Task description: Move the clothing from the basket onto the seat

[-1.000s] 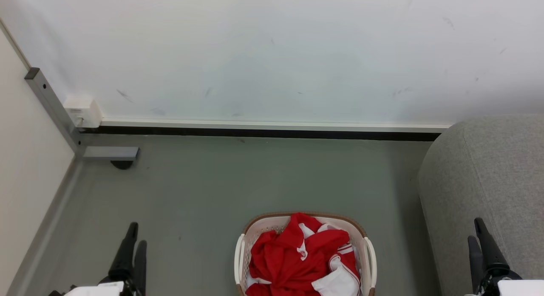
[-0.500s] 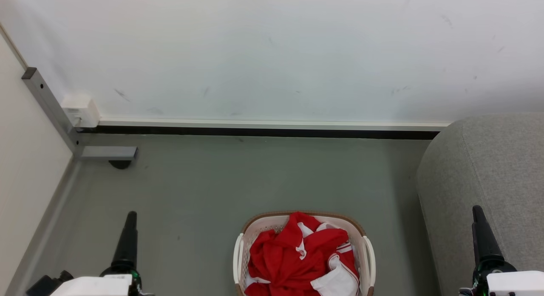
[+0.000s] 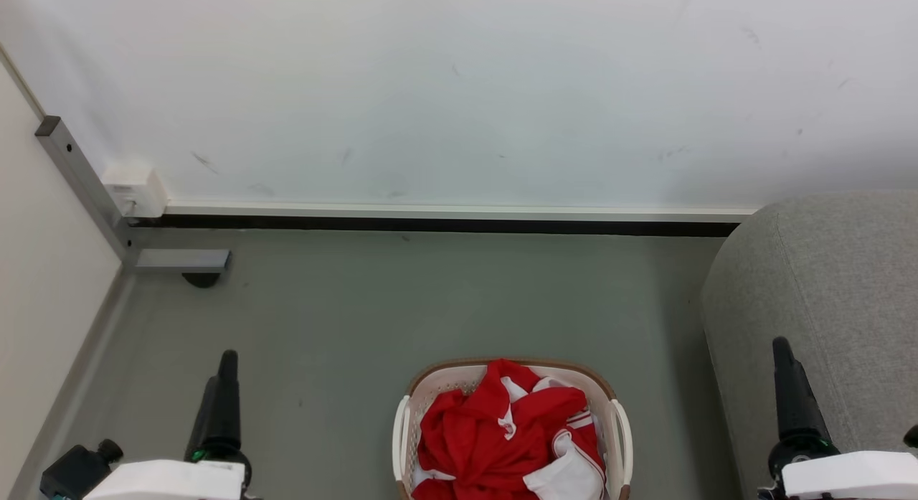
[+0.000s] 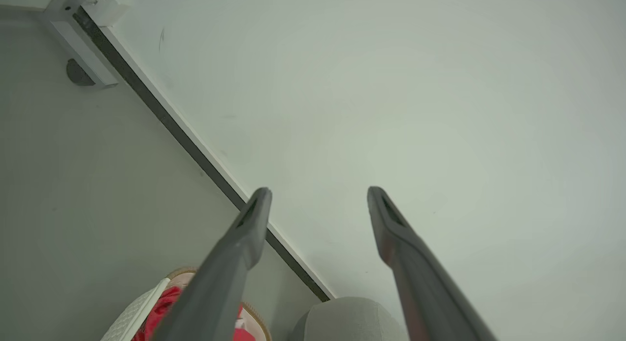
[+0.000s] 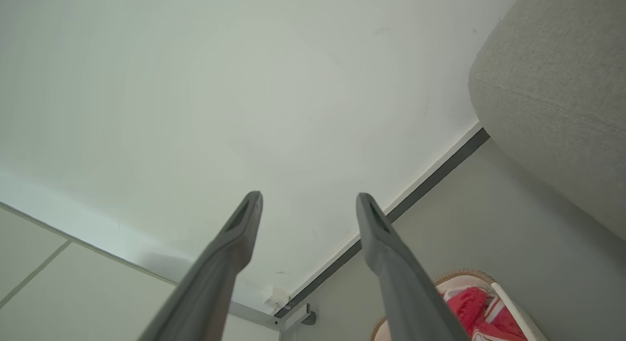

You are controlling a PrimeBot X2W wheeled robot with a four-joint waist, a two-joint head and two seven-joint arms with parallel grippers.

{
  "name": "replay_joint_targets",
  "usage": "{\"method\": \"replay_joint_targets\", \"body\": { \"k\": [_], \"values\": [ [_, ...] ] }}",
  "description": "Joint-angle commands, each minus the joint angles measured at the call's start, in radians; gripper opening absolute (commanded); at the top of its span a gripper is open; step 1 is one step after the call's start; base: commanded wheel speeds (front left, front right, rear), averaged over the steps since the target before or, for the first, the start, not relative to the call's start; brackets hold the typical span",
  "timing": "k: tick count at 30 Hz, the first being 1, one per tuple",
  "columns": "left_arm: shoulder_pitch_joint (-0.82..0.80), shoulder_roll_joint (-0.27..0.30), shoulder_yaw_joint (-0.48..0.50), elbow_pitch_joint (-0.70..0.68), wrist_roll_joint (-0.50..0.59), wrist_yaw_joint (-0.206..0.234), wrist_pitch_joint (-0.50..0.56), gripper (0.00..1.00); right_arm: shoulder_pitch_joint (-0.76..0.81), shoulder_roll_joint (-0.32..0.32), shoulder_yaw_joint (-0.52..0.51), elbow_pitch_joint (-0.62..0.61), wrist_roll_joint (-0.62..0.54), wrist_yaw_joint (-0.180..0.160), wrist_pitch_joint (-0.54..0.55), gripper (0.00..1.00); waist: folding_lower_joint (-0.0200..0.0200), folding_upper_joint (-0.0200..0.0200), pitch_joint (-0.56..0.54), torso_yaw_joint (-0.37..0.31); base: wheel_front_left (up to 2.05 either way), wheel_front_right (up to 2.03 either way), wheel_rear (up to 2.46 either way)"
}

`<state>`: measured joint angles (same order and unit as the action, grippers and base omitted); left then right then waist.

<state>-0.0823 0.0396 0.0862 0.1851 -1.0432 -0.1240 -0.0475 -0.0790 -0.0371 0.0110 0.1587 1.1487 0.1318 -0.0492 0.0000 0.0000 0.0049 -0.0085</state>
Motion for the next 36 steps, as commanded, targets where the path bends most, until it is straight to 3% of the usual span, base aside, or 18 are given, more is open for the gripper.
{"method": "replay_joint_targets", "body": {
  "k": [1,15,36],
  "values": [
    [-0.015,0.008,0.001,-0.016,0.043,-0.005,-0.013,1.00,-0.022,-0.011,0.007,-0.020,-0.039,-0.001,-0.010,1.00,0.0000,0.0000,-0.001,0.000,0.00,0.00,0.00],
    [-0.008,0.010,-0.030,-0.019,0.342,0.022,-0.058,1.00,-0.023,-0.013,0.036,0.006,-0.383,-0.001,-0.056,1.00,0.0000,0.0000,-0.004,0.000,0.00,0.00,0.00],
    [-0.004,0.011,-0.057,0.001,0.603,0.039,-0.116,1.00,-0.032,-0.015,0.050,0.033,-0.612,-0.001,-0.115,1.00,0.0000,0.0000,-0.011,0.002,0.00,0.00,0.00]
  ]
}}
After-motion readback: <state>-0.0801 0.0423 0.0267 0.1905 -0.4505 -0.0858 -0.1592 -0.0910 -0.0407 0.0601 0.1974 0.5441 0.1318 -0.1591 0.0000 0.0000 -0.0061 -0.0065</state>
